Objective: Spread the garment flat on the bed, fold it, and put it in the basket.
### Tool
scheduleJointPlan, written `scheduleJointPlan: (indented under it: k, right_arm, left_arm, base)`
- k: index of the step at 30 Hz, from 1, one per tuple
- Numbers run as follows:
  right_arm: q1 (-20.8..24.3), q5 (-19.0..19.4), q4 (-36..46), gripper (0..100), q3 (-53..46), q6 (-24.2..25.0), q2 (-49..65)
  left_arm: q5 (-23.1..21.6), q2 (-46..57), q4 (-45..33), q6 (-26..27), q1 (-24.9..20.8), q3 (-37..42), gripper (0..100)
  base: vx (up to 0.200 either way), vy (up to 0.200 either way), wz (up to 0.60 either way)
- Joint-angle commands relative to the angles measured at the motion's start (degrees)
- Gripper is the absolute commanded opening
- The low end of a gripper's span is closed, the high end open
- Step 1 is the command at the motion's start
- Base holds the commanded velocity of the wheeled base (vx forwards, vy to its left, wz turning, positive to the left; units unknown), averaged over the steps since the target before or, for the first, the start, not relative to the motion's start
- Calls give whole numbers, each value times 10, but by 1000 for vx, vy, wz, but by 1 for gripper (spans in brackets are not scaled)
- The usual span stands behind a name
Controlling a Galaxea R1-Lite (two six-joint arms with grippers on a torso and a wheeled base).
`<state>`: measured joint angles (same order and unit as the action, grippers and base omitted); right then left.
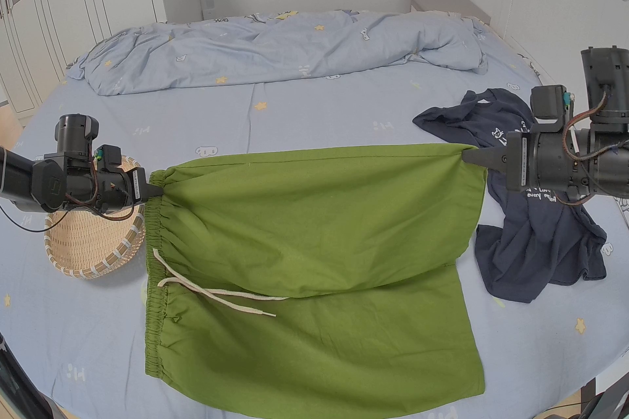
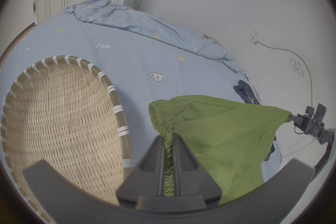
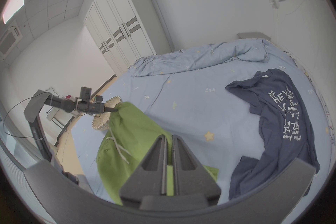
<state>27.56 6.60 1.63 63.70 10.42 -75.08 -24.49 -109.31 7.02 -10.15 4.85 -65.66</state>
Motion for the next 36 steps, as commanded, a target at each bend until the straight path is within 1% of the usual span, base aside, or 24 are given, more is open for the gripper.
scheduleJointPlan:
  k: [1,6,7,8,12,13,15,16,20,28,31,33,36]
  right_arm:
    - [-50,28,-61,0,-8,-7,-82]
    - [-66,31,-104,0,19,-22,-150]
    - [-66,31,-104,0,19,-22,-150]
    - [-71,32,-124,0,32,-26,-178]
    - [-75,37,-168,0,66,-33,-231]
    - [-77,37,-171,0,82,-38,-244]
    - [-77,37,-171,0,82,-38,-244]
    - [-78,37,-170,0,122,-51,-275]
    - [-86,37,-161,0,185,-63,-321]
    - [-88,33,-159,0,242,-67,-372]
    - [-99,33,-158,0,275,-75,-398]
    - [-112,32,-156,0,312,-95,-432]
    - [-116,31,-156,0,332,-98,-448]
  left_arm:
    - [0,1,1,0,0,1,0]
    - [1,-3,20,0,-1,4,0]
    - [1,-3,20,0,-1,4,0]
    - [1,-5,31,0,-1,5,0]
    - [2,-16,48,0,-10,5,0]
    - [2,-17,52,0,-11,5,0]
    - [2,-17,52,0,-11,5,0]
    - [2,-24,57,0,-12,4,0]
    - [2,-39,62,0,-8,-3,0]
    - [11,-81,91,0,-6,-25,0]
    - [15,-91,91,0,-4,-35,0]
    - [15,-93,91,0,0,-43,0]
    - [15,-94,91,0,0,-52,0]
  base:
    - [0,0,0]
    - [0,0,0]
    - [0,0,0]
    - [0,0,0]
    - [0,0,0]
    - [0,0,0]
    - [0,0,0]
    - [0,0,0]
    - [0,0,0]
    - [0,0,0]
    - [0,0,0]
    - [0,0,0]
    - [0,0,0]
